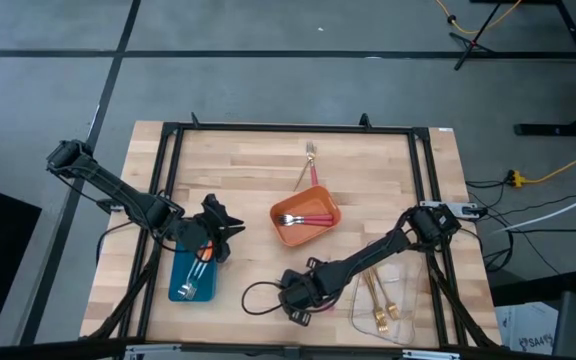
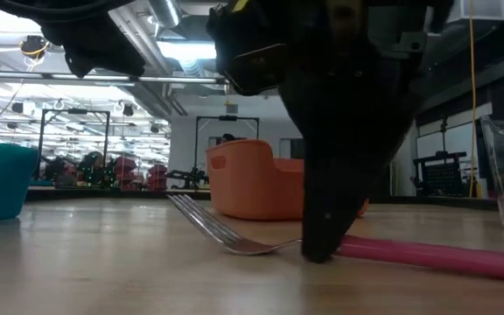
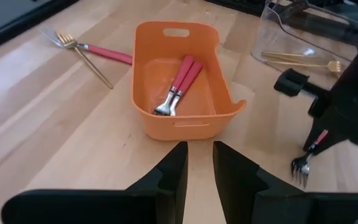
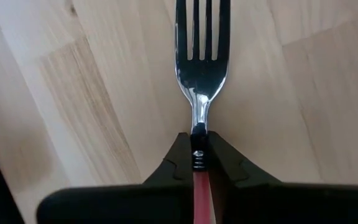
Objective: Sort silverware by color (type)
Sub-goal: Put the pink fork into the orange bin
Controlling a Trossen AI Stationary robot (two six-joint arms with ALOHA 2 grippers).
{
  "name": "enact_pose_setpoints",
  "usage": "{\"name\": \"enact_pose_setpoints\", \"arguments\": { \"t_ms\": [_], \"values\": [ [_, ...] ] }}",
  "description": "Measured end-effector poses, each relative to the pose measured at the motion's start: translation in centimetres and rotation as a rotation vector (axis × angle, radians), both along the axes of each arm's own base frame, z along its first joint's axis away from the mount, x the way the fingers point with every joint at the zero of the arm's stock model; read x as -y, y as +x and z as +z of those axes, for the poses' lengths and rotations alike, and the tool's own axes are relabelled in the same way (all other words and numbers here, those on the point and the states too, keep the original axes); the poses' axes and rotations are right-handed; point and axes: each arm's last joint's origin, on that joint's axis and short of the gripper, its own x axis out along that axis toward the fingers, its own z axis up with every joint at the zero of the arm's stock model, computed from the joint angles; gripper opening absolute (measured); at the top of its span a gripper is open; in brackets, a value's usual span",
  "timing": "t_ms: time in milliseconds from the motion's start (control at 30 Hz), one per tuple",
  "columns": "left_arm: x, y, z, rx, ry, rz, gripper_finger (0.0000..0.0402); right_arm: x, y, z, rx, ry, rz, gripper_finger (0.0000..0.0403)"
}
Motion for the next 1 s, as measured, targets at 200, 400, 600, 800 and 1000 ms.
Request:
{"name": "enact_pose_setpoints", "arguments": {
  "t_ms": [200, 400, 600, 800, 1000],
  "values": [
    [-0.1, -0.3, 0.5, 0.013, 0.007, -0.023, 0.007, 0.4, -0.8, 2.7, 0.002, 0.005, 0.002, 0.0004],
    [-0.5, -1.3, 1.8, 0.057, 0.04, -0.065, 0.007, 0.9, -1.7, 5.5, 0.027, 0.021, 0.004, 0.0005],
    [-0.9, -2.1, 2.9, 0.097, 0.069, -0.09, 0.007, 2.1, -3.5, 9.7, 0.053, 0.031, 0.03, 0.0007],
    [-1.0, -2.2, 3.0, 0.098, 0.083, -0.097, 0.007, 5.6, -5.0, 13.7, 0.091, -0.072, 0.035, 0.0005],
    [-1.2, -2.1, 3.0, 0.105, 0.103, -0.056, 0.007, 10.7, -4.8, 16.0, 0.151, -0.224, 0.111, 0.0005]
  ]
}}
